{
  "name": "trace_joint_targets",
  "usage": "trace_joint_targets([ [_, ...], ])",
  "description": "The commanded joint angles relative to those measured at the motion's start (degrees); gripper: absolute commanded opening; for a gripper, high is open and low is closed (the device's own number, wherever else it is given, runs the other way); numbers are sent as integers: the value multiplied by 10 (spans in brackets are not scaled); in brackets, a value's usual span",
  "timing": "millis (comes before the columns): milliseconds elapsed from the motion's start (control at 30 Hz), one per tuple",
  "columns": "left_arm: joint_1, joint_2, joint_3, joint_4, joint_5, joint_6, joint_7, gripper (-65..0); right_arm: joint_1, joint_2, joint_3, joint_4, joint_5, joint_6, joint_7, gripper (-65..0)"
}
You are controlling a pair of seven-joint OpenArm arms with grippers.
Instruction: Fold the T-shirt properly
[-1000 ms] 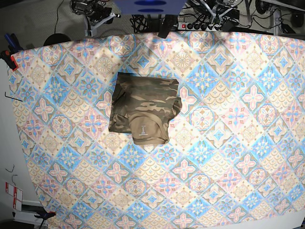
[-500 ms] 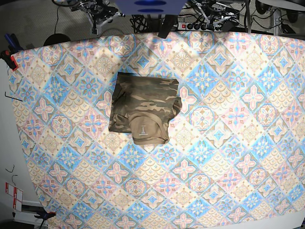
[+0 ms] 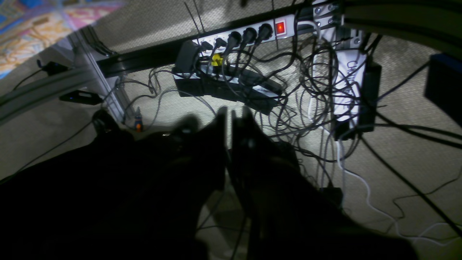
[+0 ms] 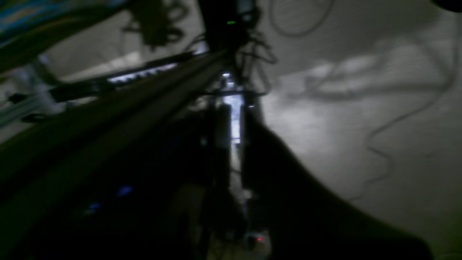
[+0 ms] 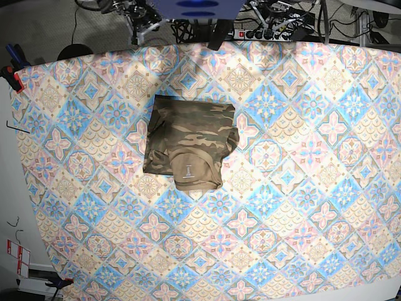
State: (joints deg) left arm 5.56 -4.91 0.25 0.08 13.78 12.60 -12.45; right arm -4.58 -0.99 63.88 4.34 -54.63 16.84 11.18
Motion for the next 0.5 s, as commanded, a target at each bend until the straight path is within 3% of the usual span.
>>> trace_joint_targets([
  [0, -5, -13, 0, -1, 2, 5, -3, -650, -1, -1, 2, -1, 2, 4, 4, -603],
  [467, -46, -1, -3, -1, -1, 5, -3, -650, 15, -3, -2, 2, -2, 4, 3, -603],
])
